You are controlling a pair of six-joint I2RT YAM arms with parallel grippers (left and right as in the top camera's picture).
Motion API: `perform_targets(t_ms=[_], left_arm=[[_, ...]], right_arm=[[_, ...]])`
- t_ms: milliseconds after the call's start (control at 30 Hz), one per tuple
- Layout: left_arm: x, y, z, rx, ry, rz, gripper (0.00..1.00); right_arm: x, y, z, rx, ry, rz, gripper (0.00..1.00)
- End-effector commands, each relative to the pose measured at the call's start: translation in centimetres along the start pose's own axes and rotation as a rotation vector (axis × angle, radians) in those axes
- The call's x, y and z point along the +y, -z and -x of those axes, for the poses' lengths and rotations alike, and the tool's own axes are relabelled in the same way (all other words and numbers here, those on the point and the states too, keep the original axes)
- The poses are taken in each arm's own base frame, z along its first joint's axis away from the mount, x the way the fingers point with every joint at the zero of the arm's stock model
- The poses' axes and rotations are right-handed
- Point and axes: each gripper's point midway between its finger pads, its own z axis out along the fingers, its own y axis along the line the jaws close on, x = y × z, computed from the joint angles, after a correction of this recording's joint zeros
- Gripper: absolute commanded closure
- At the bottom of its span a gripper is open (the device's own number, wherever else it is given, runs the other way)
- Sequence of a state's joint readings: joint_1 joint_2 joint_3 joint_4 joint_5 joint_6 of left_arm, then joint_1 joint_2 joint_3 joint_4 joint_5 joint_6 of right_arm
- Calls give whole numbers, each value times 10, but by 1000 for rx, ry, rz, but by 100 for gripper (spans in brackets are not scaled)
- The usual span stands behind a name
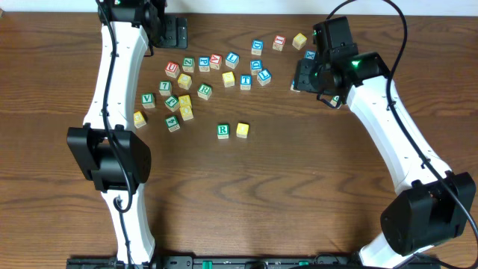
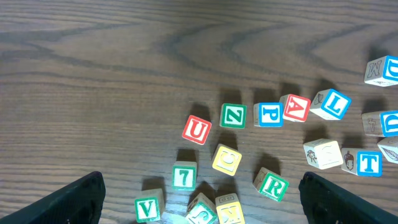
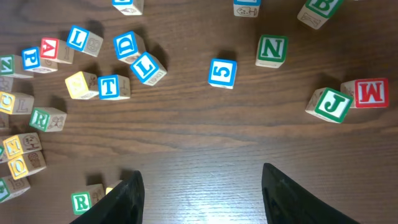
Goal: Spell out ROBOT
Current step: 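Move the right gripper to the far right blocks and grasp the green B block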
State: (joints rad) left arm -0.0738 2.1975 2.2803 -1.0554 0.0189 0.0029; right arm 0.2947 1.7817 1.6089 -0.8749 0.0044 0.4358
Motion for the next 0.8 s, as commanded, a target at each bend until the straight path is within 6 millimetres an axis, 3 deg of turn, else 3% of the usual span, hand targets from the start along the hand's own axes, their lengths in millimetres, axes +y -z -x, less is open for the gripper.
perform_targets(t_ms=[0, 167, 533, 767], left_arm=[[3, 16, 8, -37, 7, 10, 2], [3, 16, 8, -37, 7, 10, 2], [3, 16, 8, -37, 7, 10, 2], [3, 16, 8, -37, 7, 10, 2]], right_arm=[[-6, 11, 10, -35, 6, -16, 45], [-19, 11, 15, -43, -21, -34, 45], [-71, 13, 38, -92, -121, -111, 46], [-95, 16, 51, -131, -166, -142, 46]])
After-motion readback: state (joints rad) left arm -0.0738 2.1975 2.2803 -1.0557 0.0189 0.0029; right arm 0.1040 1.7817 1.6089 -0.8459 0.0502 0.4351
